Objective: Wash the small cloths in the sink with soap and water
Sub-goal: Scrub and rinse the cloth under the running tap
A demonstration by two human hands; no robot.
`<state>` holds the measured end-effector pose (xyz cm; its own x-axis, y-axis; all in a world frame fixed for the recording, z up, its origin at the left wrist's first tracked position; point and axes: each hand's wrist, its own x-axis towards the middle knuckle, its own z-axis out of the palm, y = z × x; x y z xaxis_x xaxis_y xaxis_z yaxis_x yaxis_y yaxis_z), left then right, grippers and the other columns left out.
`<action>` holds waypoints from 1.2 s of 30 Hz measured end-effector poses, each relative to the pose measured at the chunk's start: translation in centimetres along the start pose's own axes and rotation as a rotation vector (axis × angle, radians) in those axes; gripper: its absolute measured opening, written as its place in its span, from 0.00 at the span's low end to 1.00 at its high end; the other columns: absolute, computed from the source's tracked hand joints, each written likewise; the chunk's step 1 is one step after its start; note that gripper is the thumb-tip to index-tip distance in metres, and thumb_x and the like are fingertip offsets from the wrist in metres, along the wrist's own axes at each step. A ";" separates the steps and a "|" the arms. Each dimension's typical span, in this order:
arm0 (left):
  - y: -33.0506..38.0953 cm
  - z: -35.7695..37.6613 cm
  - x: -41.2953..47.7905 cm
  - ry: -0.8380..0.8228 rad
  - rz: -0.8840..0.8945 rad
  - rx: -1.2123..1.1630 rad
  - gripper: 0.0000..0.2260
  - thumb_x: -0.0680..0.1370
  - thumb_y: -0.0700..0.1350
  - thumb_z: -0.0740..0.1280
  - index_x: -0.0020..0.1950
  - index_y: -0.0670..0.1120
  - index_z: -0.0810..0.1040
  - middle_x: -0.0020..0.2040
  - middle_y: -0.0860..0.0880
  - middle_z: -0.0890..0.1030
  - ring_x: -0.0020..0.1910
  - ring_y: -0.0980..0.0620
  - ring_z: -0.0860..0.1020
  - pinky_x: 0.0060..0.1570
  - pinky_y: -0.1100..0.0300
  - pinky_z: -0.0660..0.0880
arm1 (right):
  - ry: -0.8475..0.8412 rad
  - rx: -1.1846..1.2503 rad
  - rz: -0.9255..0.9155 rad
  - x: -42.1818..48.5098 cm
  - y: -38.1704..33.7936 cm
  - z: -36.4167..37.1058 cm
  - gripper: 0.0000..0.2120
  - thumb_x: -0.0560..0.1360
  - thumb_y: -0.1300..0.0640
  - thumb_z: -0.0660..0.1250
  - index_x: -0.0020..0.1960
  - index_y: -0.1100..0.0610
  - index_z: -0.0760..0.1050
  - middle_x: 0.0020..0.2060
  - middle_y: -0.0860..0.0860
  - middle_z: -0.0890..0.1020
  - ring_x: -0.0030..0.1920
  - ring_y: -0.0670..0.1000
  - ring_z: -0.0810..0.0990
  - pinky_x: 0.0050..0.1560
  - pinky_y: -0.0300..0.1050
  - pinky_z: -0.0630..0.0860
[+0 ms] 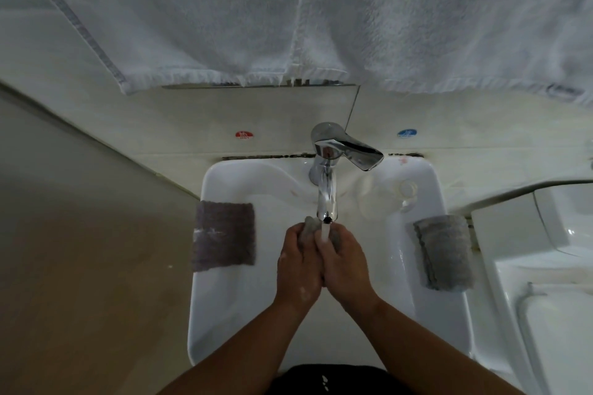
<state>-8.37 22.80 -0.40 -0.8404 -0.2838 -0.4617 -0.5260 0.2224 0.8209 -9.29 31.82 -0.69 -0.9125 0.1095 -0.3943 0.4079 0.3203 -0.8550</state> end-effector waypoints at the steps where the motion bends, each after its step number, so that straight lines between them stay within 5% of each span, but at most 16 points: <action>1: 0.1 0.0 0.0 0.000 0.010 0.017 0.11 0.83 0.61 0.58 0.61 0.60 0.74 0.50 0.56 0.82 0.48 0.58 0.82 0.49 0.49 0.82 | -0.015 0.022 0.035 0.0 0.0 0.2 0.11 0.78 0.38 0.61 0.51 0.42 0.77 0.44 0.43 0.83 0.46 0.44 0.83 0.48 0.53 0.81; 5: 0.4 -0.2 0.1 -0.050 0.058 0.146 0.13 0.79 0.64 0.61 0.54 0.56 0.73 0.44 0.55 0.80 0.43 0.53 0.82 0.43 0.51 0.82 | 0.017 -0.010 0.010 0.2 0.3 0.0 0.05 0.75 0.46 0.70 0.46 0.46 0.76 0.39 0.45 0.83 0.41 0.45 0.83 0.44 0.49 0.82; 9: -0.2 -0.6 0.6 -0.068 0.154 0.323 0.07 0.81 0.54 0.65 0.49 0.52 0.71 0.41 0.60 0.75 0.42 0.58 0.77 0.40 0.73 0.70 | 0.121 -0.227 0.013 0.8 0.2 0.7 0.10 0.81 0.51 0.64 0.44 0.53 0.75 0.35 0.45 0.80 0.36 0.43 0.79 0.39 0.40 0.74; 12: 0.3 -0.5 0.4 -0.029 0.101 0.135 0.09 0.82 0.54 0.60 0.43 0.56 0.73 0.40 0.55 0.78 0.40 0.54 0.78 0.41 0.63 0.75 | 0.157 -0.287 0.022 0.9 -0.5 1.0 0.15 0.83 0.51 0.60 0.40 0.55 0.73 0.32 0.47 0.78 0.33 0.44 0.78 0.37 0.44 0.73; 16: 0.4 -0.3 -0.7 -0.094 0.007 -0.084 0.15 0.82 0.64 0.54 0.54 0.59 0.77 0.47 0.54 0.82 0.48 0.52 0.83 0.43 0.52 0.83 | 0.229 0.147 0.131 0.5 -1.9 0.9 0.22 0.84 0.46 0.54 0.40 0.57 0.75 0.35 0.56 0.81 0.37 0.53 0.81 0.40 0.53 0.78; 21: 0.4 -1.1 -0.7 -0.158 0.004 -0.166 0.15 0.84 0.58 0.56 0.70 0.63 0.69 0.59 0.55 0.80 0.55 0.56 0.81 0.43 0.54 0.84 | 0.042 0.199 0.041 -0.2 -1.6 0.6 0.05 0.83 0.53 0.60 0.53 0.48 0.75 0.37 0.44 0.81 0.40 0.46 0.81 0.39 0.42 0.78; 25: -0.2 -1.8 0.1 -0.135 0.105 -0.010 0.14 0.82 0.62 0.58 0.65 0.61 0.73 0.53 0.56 0.83 0.50 0.57 0.82 0.50 0.52 0.82 | -0.065 0.272 -0.021 -1.1 -0.1 0.4 0.10 0.82 0.55 0.64 0.62 0.49 0.76 0.46 0.47 0.83 0.46 0.48 0.82 0.41 0.38 0.78; 31: -0.1 -1.9 -0.4 -0.091 0.115 0.038 0.13 0.83 0.59 0.56 0.48 0.55 0.73 0.43 0.53 0.81 0.42 0.56 0.81 0.39 0.62 0.76 | -0.009 0.041 -0.077 -1.0 -0.7 0.5 0.08 0.83 0.49 0.62 0.50 0.50 0.77 0.38 0.48 0.83 0.39 0.46 0.82 0.41 0.44 0.80; 36: -0.2 -1.8 0.2 -0.064 0.089 0.094 0.19 0.82 0.61 0.54 0.42 0.52 0.75 0.40 0.52 0.81 0.42 0.54 0.80 0.47 0.47 0.78 | 0.131 -0.110 -0.038 -0.8 -0.9 1.1 0.16 0.82 0.45 0.60 0.41 0.54 0.73 0.33 0.47 0.78 0.33 0.44 0.76 0.38 0.42 0.73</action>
<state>-8.19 21.01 -0.05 -0.8895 -0.1993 -0.4111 -0.4560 0.3310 0.8261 -8.93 30.45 0.02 -0.9265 0.2147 -0.3089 0.3735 0.4270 -0.8235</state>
